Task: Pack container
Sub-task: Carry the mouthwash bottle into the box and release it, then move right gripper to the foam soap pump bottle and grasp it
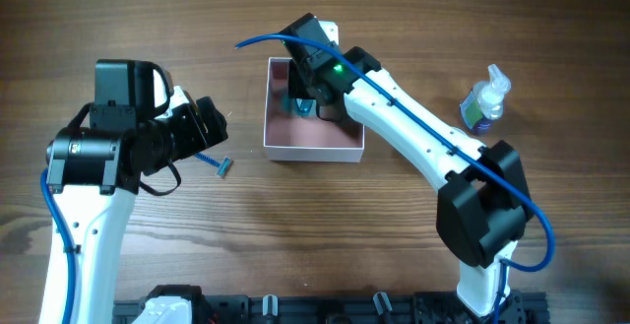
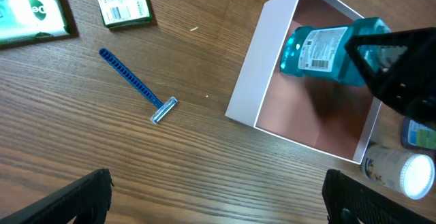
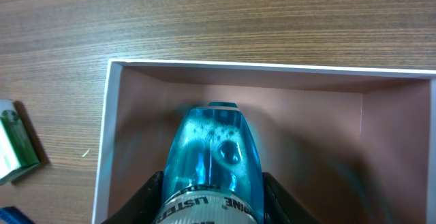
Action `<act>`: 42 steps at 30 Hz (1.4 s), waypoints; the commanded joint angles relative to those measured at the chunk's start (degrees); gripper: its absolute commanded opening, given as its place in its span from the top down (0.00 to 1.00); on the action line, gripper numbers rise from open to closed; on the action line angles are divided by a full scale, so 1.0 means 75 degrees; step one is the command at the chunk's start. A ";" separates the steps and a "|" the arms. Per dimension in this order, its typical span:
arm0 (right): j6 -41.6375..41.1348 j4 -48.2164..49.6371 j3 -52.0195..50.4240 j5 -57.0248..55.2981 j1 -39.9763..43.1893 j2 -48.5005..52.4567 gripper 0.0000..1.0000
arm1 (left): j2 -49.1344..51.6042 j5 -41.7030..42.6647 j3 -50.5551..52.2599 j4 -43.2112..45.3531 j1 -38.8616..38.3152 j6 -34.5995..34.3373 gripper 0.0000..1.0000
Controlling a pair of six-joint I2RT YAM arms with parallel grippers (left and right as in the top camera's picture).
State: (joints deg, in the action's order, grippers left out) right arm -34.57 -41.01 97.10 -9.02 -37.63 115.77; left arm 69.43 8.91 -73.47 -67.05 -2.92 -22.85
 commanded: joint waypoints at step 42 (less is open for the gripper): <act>0.0816 -0.1909 0.0125 -0.0667 0.0248 -0.2524 0.05 | 0.0003 0.0087 -0.0149 0.0026 -0.0032 0.0012 0.00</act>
State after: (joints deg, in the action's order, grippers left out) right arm -29.61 -52.56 97.12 -9.52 -37.52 107.50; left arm 69.43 8.91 -73.47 -67.05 -2.92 -22.85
